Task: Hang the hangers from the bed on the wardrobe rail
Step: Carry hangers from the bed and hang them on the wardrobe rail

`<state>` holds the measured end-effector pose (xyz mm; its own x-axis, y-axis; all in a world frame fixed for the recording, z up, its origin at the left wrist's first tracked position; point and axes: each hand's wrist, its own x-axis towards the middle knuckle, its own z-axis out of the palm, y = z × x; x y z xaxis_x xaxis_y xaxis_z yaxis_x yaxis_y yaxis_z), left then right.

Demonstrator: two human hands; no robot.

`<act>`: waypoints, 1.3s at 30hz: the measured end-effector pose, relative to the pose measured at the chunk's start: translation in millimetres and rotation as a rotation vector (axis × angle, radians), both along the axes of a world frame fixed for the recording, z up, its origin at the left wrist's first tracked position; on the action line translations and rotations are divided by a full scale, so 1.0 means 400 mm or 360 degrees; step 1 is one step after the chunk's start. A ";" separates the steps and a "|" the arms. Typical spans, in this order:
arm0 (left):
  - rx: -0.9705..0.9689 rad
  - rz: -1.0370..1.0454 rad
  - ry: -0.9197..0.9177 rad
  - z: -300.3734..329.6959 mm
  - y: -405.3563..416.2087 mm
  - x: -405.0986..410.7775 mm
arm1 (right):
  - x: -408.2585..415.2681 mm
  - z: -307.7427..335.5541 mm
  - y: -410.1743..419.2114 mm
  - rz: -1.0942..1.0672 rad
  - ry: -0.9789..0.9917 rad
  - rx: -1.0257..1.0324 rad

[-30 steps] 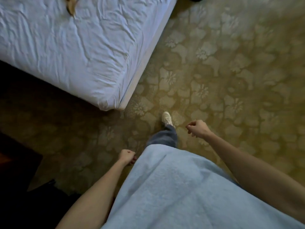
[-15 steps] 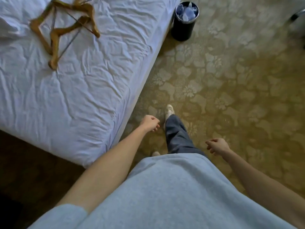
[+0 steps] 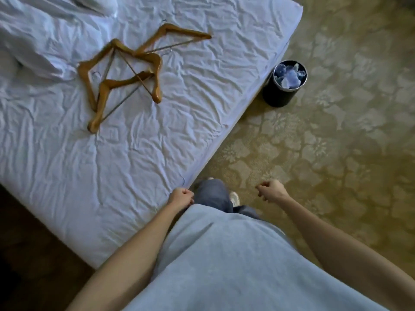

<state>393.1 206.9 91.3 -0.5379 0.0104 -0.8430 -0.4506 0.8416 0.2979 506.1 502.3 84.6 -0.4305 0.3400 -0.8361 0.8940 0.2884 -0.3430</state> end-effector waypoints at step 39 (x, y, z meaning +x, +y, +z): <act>-0.0762 0.0265 0.0496 -0.423 0.374 -1.615 | -2.124 -0.459 0.115 0.0935 0.0572 0.0754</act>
